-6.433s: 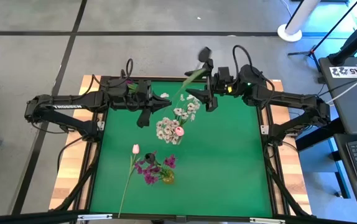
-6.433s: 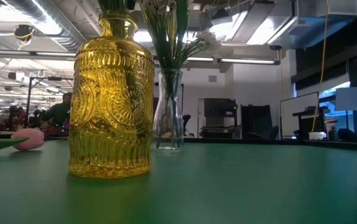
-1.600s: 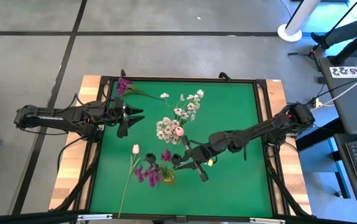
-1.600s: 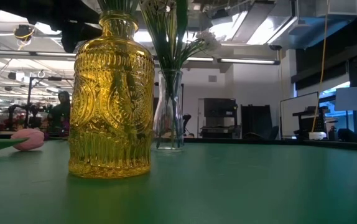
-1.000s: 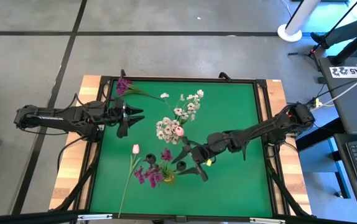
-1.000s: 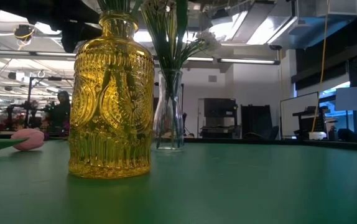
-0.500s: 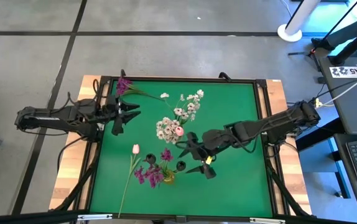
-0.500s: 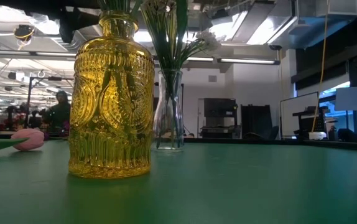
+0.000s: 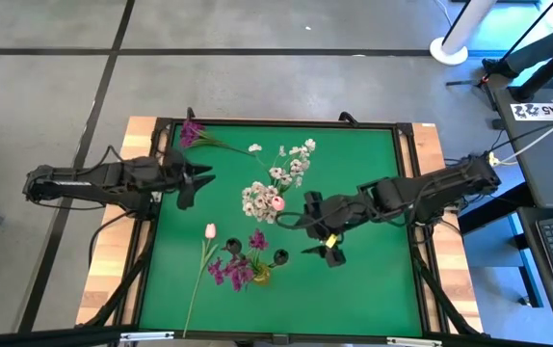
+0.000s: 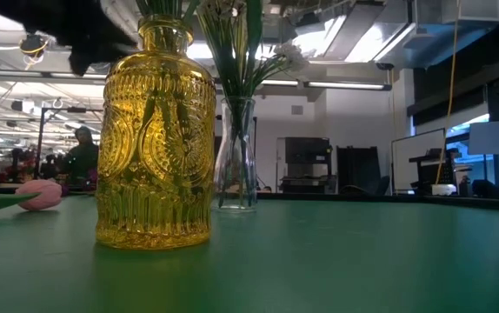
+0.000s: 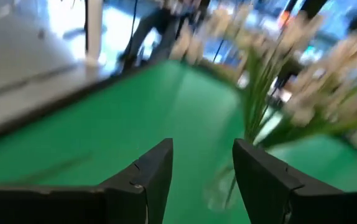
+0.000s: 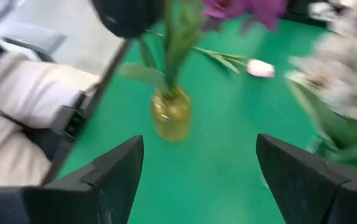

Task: Sort flowers into vase by color
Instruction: Put the pink flower into the transparent vase

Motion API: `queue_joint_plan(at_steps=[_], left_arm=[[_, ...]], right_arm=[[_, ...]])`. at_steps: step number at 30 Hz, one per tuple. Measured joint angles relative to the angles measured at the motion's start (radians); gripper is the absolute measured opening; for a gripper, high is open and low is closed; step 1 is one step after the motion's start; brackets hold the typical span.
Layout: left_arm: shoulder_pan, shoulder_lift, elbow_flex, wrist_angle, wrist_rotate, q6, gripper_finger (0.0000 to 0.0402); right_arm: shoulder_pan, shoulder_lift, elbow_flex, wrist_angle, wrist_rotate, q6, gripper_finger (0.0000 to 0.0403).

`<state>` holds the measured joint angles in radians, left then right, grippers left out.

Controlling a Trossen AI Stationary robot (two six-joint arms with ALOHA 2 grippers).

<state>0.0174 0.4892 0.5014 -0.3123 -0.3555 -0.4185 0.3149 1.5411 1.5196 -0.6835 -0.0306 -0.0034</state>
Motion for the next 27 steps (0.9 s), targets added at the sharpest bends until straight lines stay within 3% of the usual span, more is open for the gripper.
queue_joint_plan(at_steps=[6,16,21,27], left_arm=[[0.000,0.000,0.000,-0.227,0.112,-0.178,0.0163],[-0.001,0.073,0.000,-0.356,0.313,-0.340,0.0162],[-0.042,0.154,0.010,-0.423,0.404,-0.422,0.0162],[-0.161,0.274,0.103,-0.619,0.418,-0.558,0.0163]], right_arm=[[0.000,-0.080,0.000,-0.090,0.128,0.026,0.0308],[0.000,-0.290,-0.007,-0.174,0.378,0.085,0.0308],[-0.001,-0.309,-0.009,-0.193,0.415,0.103,0.0308],[-0.001,-0.299,-0.010,-0.216,0.433,0.109,0.0308]])
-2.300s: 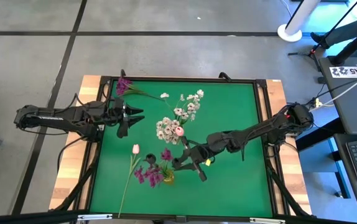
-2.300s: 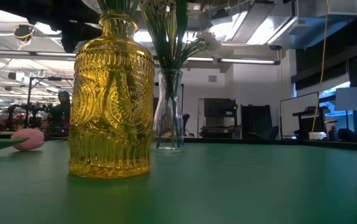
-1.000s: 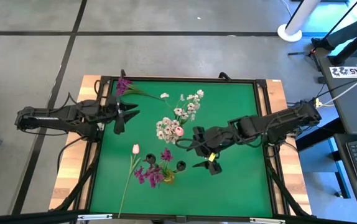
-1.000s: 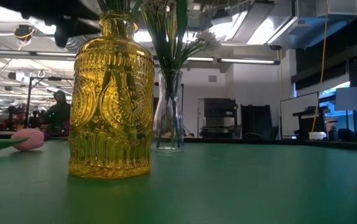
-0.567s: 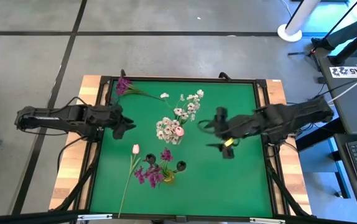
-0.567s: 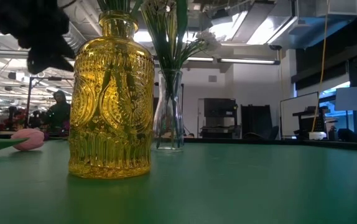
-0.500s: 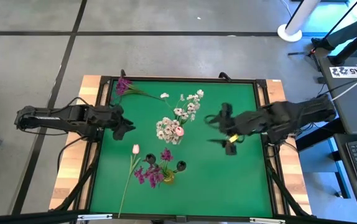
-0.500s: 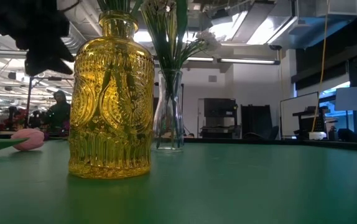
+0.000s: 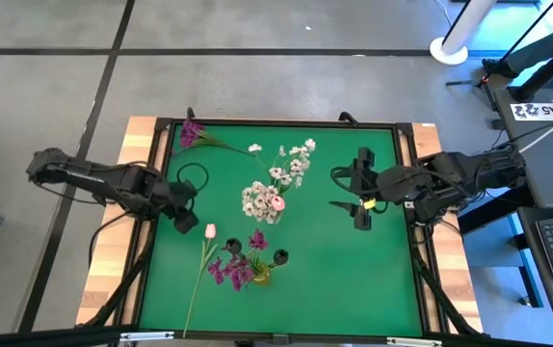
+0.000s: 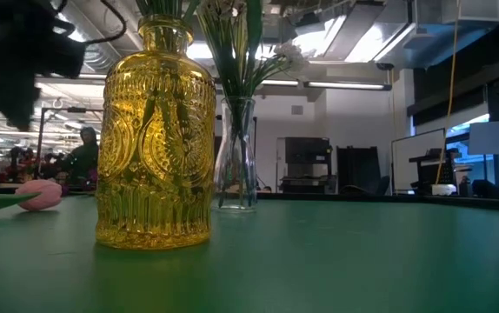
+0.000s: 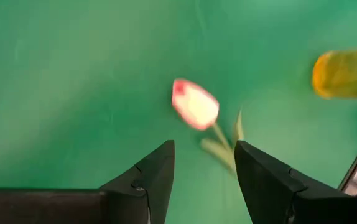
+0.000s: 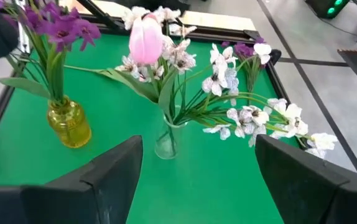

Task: Sort flowers into vase by color
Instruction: Put the pink flower into the transparent vase

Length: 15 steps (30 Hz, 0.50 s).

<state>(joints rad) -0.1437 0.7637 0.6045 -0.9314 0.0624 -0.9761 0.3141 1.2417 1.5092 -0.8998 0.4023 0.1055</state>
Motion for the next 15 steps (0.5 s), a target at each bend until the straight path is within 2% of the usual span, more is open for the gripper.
queue_joint_plan(at_steps=[4,9,12,15], left_arm=[[-0.116,0.069,0.062,-0.042,0.000,-0.115,0.0162],[-0.273,0.144,0.084,-0.045,-0.033,-0.287,0.0163],[-0.371,0.188,0.084,-0.034,-0.080,-0.400,0.0162],[-0.463,0.236,0.083,0.105,-0.189,-0.462,0.0162]], right_arm=[[0.000,-0.001,-0.001,-0.001,0.009,0.004,0.0308],[0.000,-0.001,-0.001,-0.010,0.034,0.016,0.0308],[0.000,-0.001,-0.007,-0.015,0.035,0.026,0.0308],[0.000,-0.001,-0.029,-0.016,0.035,0.030,0.0308]])
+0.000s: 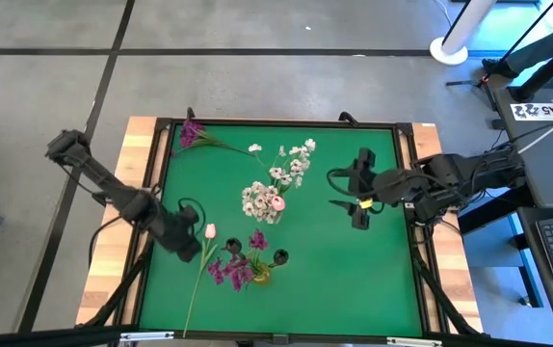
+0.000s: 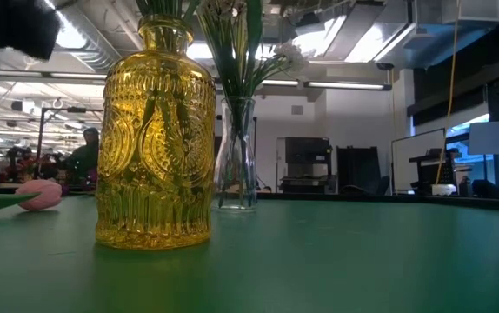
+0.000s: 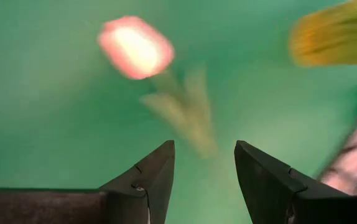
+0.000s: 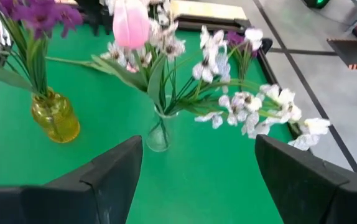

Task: Sort flowers into vase by color
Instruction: Put the pink flower into the transparent vase

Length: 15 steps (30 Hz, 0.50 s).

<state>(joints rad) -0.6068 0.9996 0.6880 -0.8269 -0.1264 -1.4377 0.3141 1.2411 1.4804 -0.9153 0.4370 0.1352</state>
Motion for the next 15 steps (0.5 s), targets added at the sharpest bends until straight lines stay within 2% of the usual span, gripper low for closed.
queue_joint_plan(at_steps=[3,5,10,15], left_arm=[[-0.082,0.050,0.000,0.116,-0.089,-0.056,0.0163],[-0.113,0.093,0.000,0.136,-0.101,-0.100,0.0162],[-0.144,0.211,0.000,0.119,-0.080,-0.208,0.0163],[-0.142,0.316,0.000,0.179,-0.019,-0.249,0.0162]], right_arm=[[0.000,0.000,-0.025,0.001,-0.001,0.018,0.0308],[0.000,0.000,-0.043,0.000,-0.001,0.020,0.0308],[0.000,0.000,-0.065,0.023,0.000,0.021,0.0308],[0.000,0.000,-0.067,0.033,0.000,0.019,0.0308]])
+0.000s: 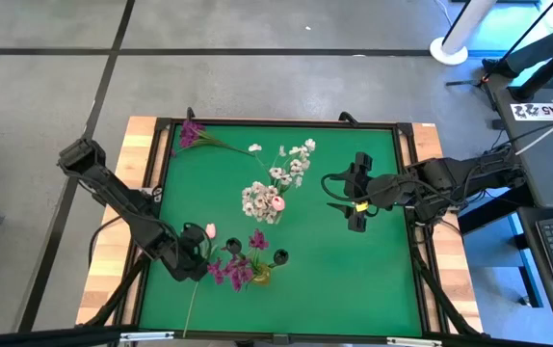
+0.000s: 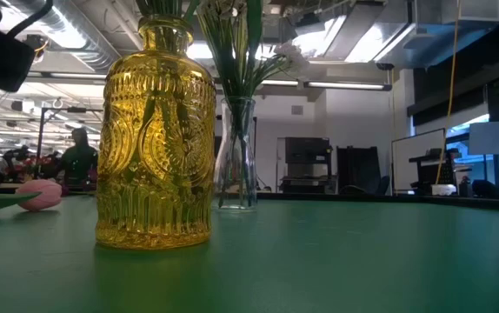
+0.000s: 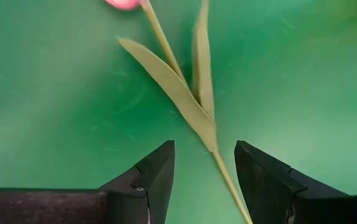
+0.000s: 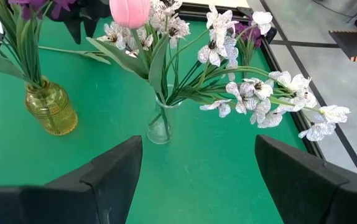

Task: Sort flowers into vase by color
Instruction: Put the pink flower into the transparent vase

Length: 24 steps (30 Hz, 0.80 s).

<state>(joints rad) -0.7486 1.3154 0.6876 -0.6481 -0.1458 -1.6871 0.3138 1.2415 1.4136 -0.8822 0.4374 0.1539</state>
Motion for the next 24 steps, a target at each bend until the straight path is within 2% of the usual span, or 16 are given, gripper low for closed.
queue_joint_plan(at_steps=[5,13,20,24], left_arm=[[0.006,0.048,0.000,0.033,0.010,-0.012,0.0163],[0.042,0.049,0.000,0.033,0.009,-0.007,0.0162],[0.081,0.069,0.000,0.033,-0.008,0.044,0.0162],[0.090,0.110,0.000,0.033,0.035,0.057,0.0163]], right_arm=[[0.000,0.000,0.000,0.000,0.000,0.000,0.0308],[0.000,0.000,0.000,0.001,0.001,-0.002,0.0308],[0.000,0.000,0.000,0.001,0.044,-0.003,0.0308],[0.000,0.000,0.000,0.001,0.044,-0.003,0.0308]])
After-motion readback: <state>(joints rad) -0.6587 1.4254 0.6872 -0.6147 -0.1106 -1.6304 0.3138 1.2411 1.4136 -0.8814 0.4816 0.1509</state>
